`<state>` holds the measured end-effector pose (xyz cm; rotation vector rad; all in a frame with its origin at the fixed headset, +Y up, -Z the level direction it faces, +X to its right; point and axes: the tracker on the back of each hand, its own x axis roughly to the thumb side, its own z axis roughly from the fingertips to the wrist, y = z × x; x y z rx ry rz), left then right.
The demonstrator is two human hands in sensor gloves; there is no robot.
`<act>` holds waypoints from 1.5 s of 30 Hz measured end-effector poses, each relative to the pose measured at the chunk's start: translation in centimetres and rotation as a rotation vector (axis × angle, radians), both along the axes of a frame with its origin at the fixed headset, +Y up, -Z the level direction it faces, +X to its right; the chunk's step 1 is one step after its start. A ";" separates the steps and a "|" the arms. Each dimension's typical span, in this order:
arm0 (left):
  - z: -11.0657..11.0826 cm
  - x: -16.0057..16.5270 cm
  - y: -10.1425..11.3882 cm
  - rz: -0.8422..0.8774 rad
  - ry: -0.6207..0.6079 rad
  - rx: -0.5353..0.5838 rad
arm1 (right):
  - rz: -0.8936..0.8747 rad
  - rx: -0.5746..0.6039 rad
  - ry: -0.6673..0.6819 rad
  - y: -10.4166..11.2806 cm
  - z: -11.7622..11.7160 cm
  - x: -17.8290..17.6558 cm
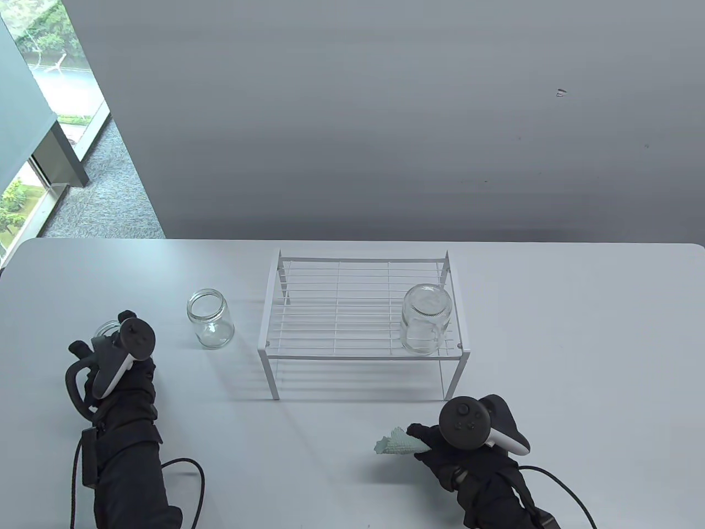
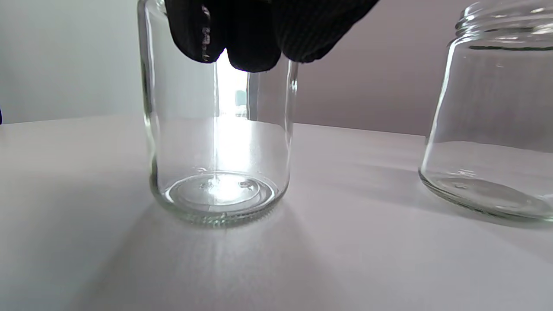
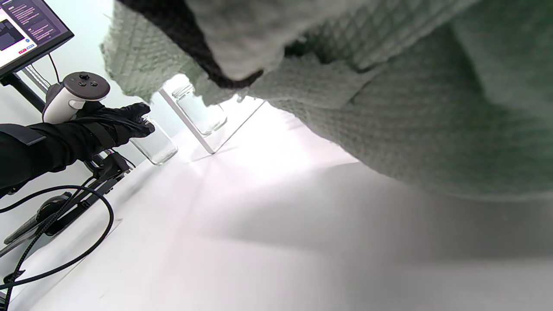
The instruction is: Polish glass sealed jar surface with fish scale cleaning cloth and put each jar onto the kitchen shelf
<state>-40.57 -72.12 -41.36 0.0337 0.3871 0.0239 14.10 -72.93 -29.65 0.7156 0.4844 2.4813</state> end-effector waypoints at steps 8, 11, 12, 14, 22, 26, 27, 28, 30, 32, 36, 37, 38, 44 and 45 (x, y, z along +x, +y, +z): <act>0.6 0.1 0.2 -0.053 -0.022 0.066 | -0.001 0.000 0.009 0.0 0.1 0.0; 0.9 0.5 0.9 -0.042 -0.028 0.081 | -0.009 0.024 0.017 0.3 0.2 -0.1; 1.1 0.8 1.3 -0.031 -0.037 0.091 | -0.011 0.027 0.019 0.3 0.3 -0.2; 1.4 1.6 2.0 -0.005 -0.062 0.103 | -0.014 0.033 0.023 0.3 0.3 -0.2; 2.6 7.8 4.9 0.055 -0.223 -0.046 | -0.040 0.059 0.040 0.3 0.6 -0.4; 4.3 11.7 5.9 0.098 -0.340 -0.235 | -0.045 0.074 0.049 0.3 0.5 -0.6; 4.6 12.1 6.0 0.110 -0.356 -0.247 | -0.045 0.077 0.051 0.3 0.5 -0.6; 5.1 12.9 6.2 0.131 -0.383 -0.262 | -0.046 0.080 0.053 0.3 0.5 -0.6; 6.1 14.1 6.5 0.166 -0.430 -0.288 | -0.047 0.090 0.052 0.2 0.5 -0.7; 7.1 15.4 6.7 0.230 -0.483 -0.300 | -0.046 0.108 0.050 0.3 0.5 -0.8; 8.6 17.6 6.5 0.367 -0.594 -0.337 | -0.067 0.172 0.007 0.4 0.5 -0.6; 8.9 18.2 6.3 0.407 -0.622 -0.340 | -0.092 0.193 -0.020 0.4 0.5 -0.5; 9.3 18.8 6.1 0.439 -0.643 -0.335 | -0.115 0.215 -0.037 0.4 0.5 -0.3; 10.1 22.1 4.5 0.668 -0.716 -0.271 | -0.276 0.286 -0.122 0.3 0.4 0.3; 10.2 22.5 4.3 0.710 -0.706 -0.260 | -0.301 0.293 -0.130 0.3 0.4 0.4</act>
